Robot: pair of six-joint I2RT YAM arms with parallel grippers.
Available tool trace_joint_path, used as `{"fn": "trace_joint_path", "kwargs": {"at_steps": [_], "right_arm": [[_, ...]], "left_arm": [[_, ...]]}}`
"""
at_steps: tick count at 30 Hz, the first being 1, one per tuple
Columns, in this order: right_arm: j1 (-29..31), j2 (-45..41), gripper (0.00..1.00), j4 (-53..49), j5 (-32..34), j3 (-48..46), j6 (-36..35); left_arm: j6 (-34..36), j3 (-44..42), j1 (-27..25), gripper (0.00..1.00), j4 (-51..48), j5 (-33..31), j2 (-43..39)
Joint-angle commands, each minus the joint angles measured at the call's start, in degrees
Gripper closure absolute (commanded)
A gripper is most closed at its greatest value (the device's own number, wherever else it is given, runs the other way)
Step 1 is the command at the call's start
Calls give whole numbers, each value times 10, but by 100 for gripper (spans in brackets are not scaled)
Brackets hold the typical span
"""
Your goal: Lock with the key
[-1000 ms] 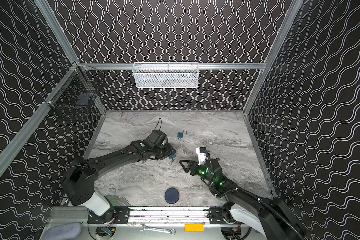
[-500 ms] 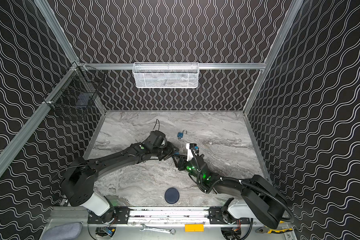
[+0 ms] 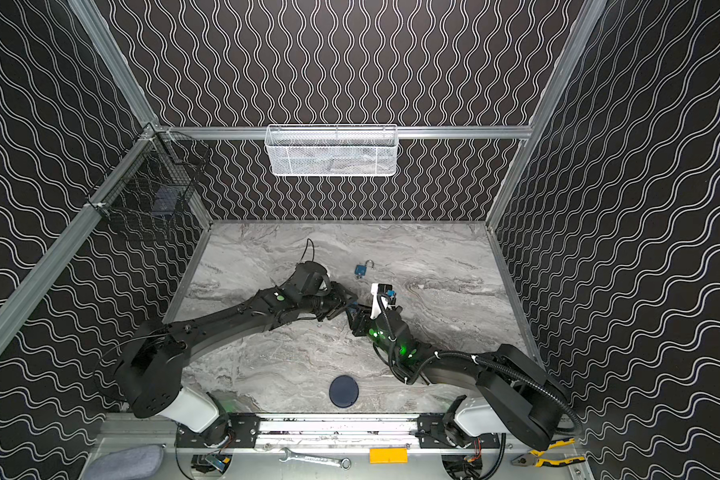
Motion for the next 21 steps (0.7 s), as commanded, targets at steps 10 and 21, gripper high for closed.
{"fn": "trace_joint_path", "kwargs": {"at_steps": [10, 21], "right_arm": [[8, -7, 69, 22, 19, -10, 0], [9, -14, 71, 14, 24, -10, -6]], "left_arm": [[-12, -5, 6, 79, 59, 16, 6], [-10, -11, 11, 79, 66, 24, 4]]}}
